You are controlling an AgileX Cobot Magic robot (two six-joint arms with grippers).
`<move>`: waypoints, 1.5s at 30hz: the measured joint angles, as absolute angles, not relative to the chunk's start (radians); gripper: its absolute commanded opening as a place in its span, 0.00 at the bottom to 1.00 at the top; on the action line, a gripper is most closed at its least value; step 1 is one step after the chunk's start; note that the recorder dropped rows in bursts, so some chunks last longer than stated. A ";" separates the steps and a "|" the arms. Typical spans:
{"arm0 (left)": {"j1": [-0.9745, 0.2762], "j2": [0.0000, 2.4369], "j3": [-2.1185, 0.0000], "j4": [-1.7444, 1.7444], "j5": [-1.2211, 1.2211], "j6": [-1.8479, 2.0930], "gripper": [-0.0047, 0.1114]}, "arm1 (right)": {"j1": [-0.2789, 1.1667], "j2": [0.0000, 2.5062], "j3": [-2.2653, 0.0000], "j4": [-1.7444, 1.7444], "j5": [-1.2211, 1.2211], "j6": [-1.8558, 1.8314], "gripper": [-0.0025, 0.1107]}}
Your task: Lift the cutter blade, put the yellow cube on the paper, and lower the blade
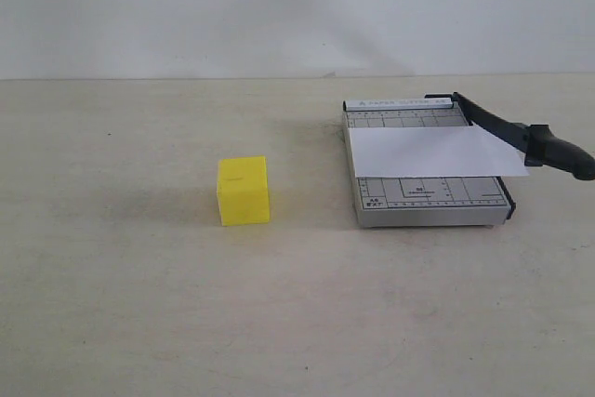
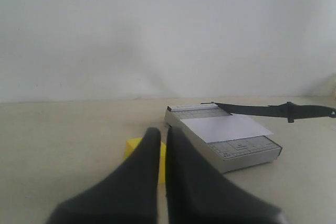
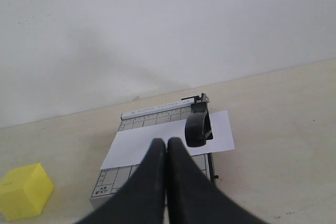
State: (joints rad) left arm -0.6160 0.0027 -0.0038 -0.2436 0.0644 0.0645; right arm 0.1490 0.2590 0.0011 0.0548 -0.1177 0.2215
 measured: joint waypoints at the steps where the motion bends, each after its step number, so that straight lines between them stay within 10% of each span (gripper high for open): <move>1: -0.616 0.003 -0.004 -0.244 0.067 0.065 0.08 | 0.149 0.259 0.001 0.055 -0.118 0.221 0.02; 45: -0.616 0.003 -0.004 -0.244 0.073 0.065 0.08 | 0.149 0.257 0.001 0.059 -0.125 0.292 0.02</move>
State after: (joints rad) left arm -0.6160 0.0027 -0.0038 -0.2436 0.0730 0.0645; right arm 0.1490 0.2574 0.0011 0.0586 -0.1245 0.2920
